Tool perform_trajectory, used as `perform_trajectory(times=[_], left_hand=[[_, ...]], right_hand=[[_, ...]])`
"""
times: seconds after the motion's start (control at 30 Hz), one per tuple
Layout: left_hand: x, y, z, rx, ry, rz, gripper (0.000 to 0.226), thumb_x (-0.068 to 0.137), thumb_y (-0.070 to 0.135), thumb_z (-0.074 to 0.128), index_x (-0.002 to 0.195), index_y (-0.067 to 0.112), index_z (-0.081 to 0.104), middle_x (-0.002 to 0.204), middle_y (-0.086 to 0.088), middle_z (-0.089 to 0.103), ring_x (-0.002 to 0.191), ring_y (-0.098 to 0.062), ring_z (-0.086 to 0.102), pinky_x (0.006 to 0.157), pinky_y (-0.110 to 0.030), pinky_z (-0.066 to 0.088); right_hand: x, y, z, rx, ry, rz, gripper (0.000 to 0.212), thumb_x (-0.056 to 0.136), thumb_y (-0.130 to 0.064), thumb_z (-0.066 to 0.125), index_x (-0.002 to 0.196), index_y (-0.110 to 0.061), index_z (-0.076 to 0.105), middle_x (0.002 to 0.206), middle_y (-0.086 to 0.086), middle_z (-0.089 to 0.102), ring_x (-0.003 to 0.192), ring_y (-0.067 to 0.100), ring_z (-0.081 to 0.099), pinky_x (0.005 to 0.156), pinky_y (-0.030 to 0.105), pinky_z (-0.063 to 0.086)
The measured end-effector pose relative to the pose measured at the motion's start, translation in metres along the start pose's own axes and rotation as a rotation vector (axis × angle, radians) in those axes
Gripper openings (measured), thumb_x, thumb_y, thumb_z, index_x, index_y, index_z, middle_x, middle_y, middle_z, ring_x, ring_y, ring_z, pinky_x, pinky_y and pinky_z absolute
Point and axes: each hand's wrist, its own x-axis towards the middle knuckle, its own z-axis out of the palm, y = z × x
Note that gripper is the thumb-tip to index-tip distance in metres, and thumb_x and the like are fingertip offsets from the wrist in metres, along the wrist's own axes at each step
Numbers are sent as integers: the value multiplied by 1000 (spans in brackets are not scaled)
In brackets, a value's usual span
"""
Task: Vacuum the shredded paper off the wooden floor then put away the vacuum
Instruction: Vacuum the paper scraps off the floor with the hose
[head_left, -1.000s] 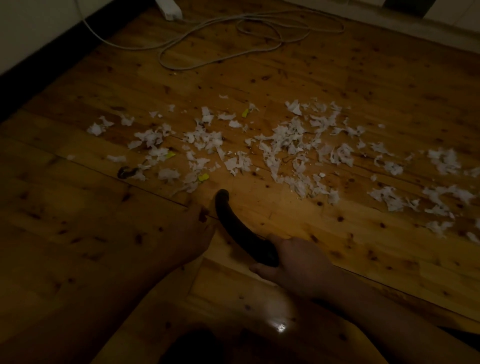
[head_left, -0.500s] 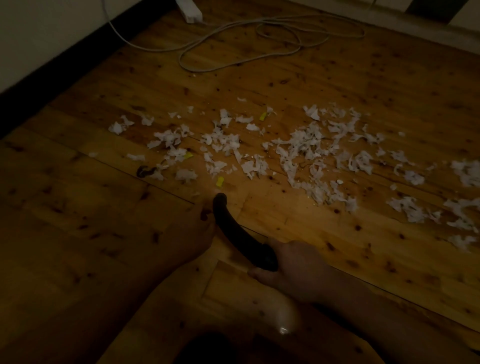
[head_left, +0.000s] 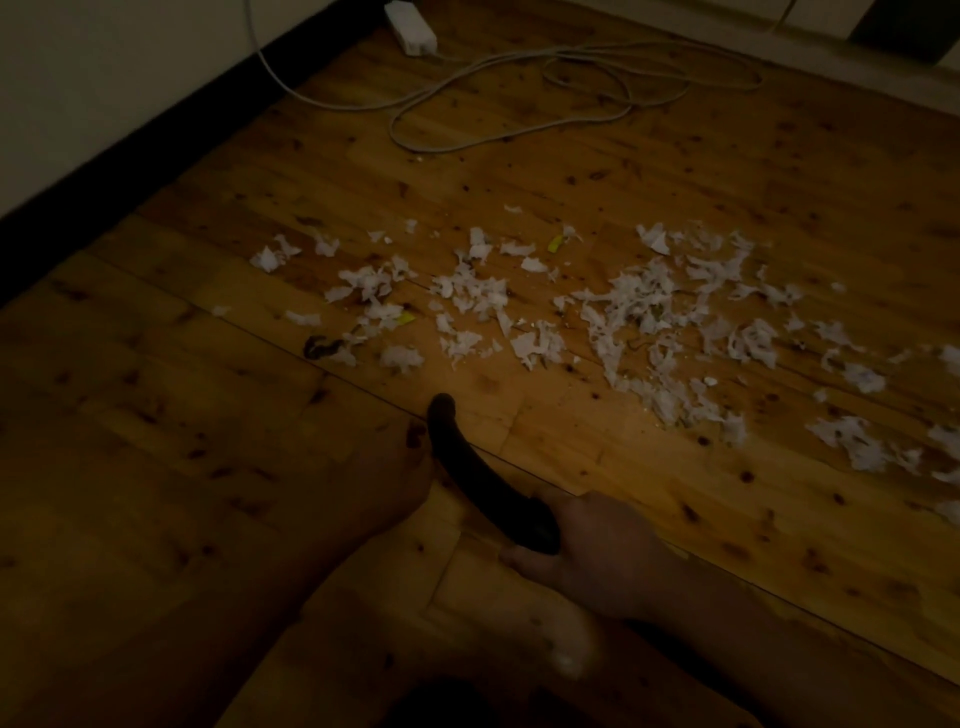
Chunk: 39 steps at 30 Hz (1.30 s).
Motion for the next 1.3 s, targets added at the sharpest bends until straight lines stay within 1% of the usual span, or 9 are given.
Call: perform_trajectory(times=[0.1, 0.23, 0.43, 0.6, 0.73, 0.97, 1.1, 1.17, 1.3], left_hand=[[6, -3, -4, -7, -3, -24, 34, 98, 27, 51, 129, 16, 50, 129, -4, 55, 114, -20, 55, 86, -29, 44], [11, -10, -9, -17, 7, -46, 31, 98, 26, 49, 126, 15, 51, 127, -6, 55, 112, -23, 56, 90, -36, 48], [13, -20, -16, -79, 34, -38, 26, 97, 26, 50, 122, 16, 53, 121, -4, 58, 108, -21, 57, 91, -41, 50], [18, -24, -17, -116, 54, -77, 24, 97, 26, 50, 120, 16, 52, 118, -2, 58, 106, -20, 57, 81, -31, 43], [22, -27, -19, -129, 71, -121, 25, 97, 30, 50, 120, 21, 53, 120, 1, 59, 110, -19, 56, 87, -34, 45], [23, -44, -31, -95, 84, -105, 21, 98, 29, 48, 117, 21, 53, 113, 2, 58, 100, -17, 56, 77, -30, 39], [27, -51, -40, -95, 152, -115, 19, 97, 28, 47, 112, 18, 53, 109, -1, 58, 96, -18, 56, 74, -31, 41], [26, -50, -45, -82, 154, -139, 23, 99, 33, 45, 114, 16, 53, 107, -2, 57, 91, -17, 55, 72, -32, 41], [21, -39, -53, -79, 170, -138, 25, 98, 30, 49, 117, 13, 52, 109, -3, 56, 99, -21, 56, 78, -36, 46]], right_hand=[[5, -5, -2, 19, -5, -13, 61, 87, -70, 47, 130, -27, 47, 71, -13, 48, 58, 2, 45, 52, 22, 34], [12, -11, -4, 51, -10, -19, 62, 85, -72, 47, 128, -26, 49, 77, -8, 58, 63, 7, 54, 55, 25, 40], [18, -20, -3, 48, 1, -13, 59, 86, -70, 48, 125, -26, 49, 78, -8, 59, 61, 6, 52, 54, 24, 40], [26, -29, -2, 52, 11, -9, 54, 86, -70, 48, 119, -28, 51, 75, -9, 56, 62, 5, 51, 56, 25, 40], [31, -33, -2, 82, 16, 2, 52, 85, -71, 50, 118, -30, 51, 72, -11, 53, 59, 3, 49, 52, 21, 35], [42, -49, -3, 78, 5, -8, 51, 85, -70, 50, 113, -28, 54, 68, -11, 52, 56, 2, 48, 52, 20, 32], [44, -57, -1, 39, 7, -43, 55, 86, -69, 50, 120, -25, 54, 67, -11, 49, 55, 2, 44, 50, 20, 30], [45, -60, 1, 18, 1, -54, 53, 87, -67, 50, 120, -25, 53, 67, -14, 45, 56, 1, 43, 50, 20, 29], [52, -65, -1, -8, 10, -84, 55, 89, -66, 48, 122, -22, 51, 68, -15, 42, 66, 8, 48, 50, 21, 29]])
